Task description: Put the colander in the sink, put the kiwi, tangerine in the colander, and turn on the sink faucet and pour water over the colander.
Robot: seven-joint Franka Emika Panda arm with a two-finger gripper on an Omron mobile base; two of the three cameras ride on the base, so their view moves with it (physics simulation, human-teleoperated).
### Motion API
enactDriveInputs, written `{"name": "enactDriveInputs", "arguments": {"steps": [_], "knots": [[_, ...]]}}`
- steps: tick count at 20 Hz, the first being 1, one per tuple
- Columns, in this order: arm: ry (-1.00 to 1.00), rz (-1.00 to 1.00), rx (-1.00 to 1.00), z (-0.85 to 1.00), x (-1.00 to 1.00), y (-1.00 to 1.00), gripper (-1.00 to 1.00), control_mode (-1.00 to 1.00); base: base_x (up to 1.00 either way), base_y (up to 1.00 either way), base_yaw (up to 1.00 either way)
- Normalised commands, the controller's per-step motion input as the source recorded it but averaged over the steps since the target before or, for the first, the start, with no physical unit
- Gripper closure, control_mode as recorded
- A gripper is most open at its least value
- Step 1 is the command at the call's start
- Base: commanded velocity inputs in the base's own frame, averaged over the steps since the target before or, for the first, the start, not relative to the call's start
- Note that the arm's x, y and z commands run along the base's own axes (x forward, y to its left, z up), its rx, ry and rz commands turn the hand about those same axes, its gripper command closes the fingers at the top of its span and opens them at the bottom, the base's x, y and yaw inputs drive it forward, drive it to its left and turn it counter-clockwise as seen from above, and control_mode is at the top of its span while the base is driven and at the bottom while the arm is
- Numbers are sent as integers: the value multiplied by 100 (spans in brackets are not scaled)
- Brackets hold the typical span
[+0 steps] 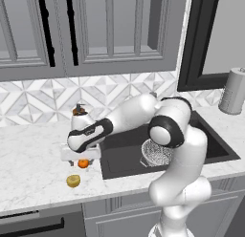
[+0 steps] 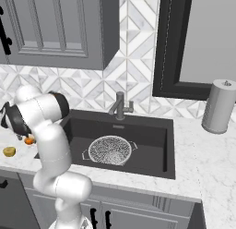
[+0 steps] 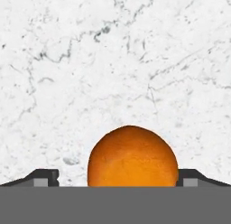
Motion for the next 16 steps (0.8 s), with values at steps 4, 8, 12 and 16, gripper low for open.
{"name": "enactDriveInputs", "arguments": {"steps": [4, 8, 12, 16], "knots": [[0, 0, -6, -14, 5, 3, -100, -100, 0, 0, 0], [0, 0, -8, -13, -10, -1, -100, -100, 0, 0, 0], [0, 0, -6, -19, 0, 0, 100, -100, 0, 0, 0], [2, 0, -4, -24, -6, -6, 100, -100, 0, 0, 0]]}}
